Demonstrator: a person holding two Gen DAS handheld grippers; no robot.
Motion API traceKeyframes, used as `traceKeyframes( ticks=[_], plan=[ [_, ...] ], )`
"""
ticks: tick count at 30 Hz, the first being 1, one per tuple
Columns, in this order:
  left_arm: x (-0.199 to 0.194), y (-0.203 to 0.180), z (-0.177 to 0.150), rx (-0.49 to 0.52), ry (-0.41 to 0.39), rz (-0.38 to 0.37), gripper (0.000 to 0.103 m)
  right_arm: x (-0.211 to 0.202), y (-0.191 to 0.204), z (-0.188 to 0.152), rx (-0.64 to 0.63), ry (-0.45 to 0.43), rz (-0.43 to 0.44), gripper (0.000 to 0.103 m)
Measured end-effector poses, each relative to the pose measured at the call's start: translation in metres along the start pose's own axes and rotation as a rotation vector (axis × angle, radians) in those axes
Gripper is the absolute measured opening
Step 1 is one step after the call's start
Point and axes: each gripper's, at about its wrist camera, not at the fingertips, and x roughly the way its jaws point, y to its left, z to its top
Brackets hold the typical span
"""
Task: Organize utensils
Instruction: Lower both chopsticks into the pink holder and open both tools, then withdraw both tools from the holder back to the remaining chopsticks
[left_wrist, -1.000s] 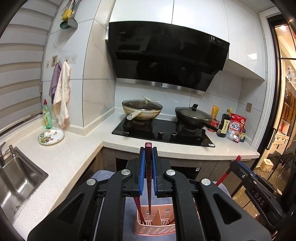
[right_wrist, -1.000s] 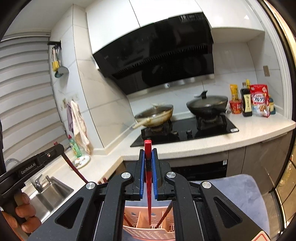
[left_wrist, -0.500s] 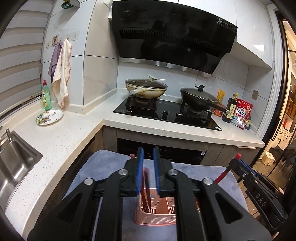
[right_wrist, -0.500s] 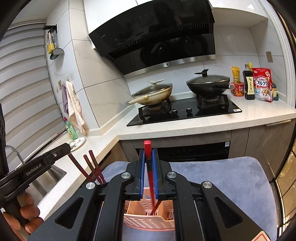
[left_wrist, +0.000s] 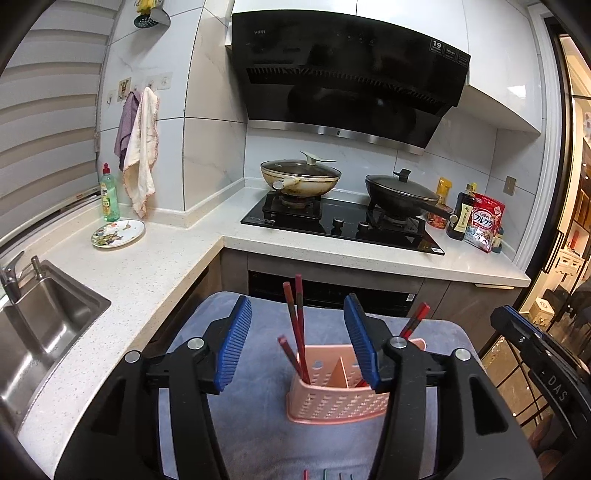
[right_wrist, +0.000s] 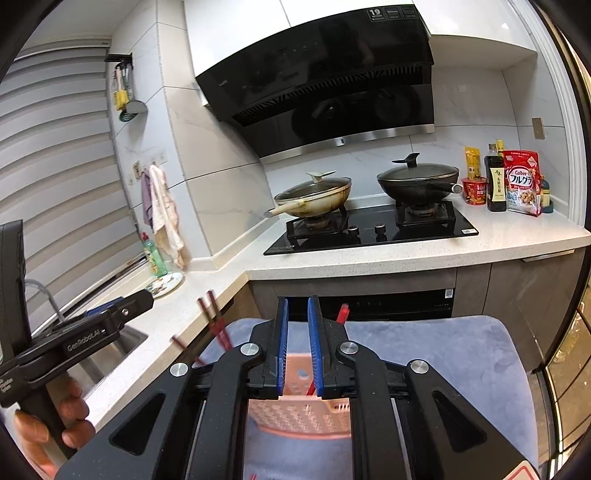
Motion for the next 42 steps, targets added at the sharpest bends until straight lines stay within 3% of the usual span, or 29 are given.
traceKeyframes(
  ticks=[9,15,23,29,42],
  plan=[
    [-0.052,0.004,-0.045,0.072,0.034,0.044,0.050,-0.063,0.018,-0.044,-0.082,0.047,-0.007,0.012],
    [-0.077,0.013,-0.099,0.092,0.107,0.074,0.050,-0.097,0.030,-0.107,-0.139,0.129,-0.027,0.012],
    [-0.096,0.028,-0.177,0.060,0.230,0.067,0.050,-0.119,0.025,-0.206,-0.039,0.308,-0.001,0.012],
    [-0.107,0.031,-0.225,0.080,0.288,0.088,0.050,-0.127,0.027,-0.258,-0.020,0.391,-0.026,0.013],
    [-0.117,0.038,-0.275,0.064,0.359,0.082,0.050,-0.122,0.035,-0.303,-0.008,0.468,-0.027,0.012]
  ],
)
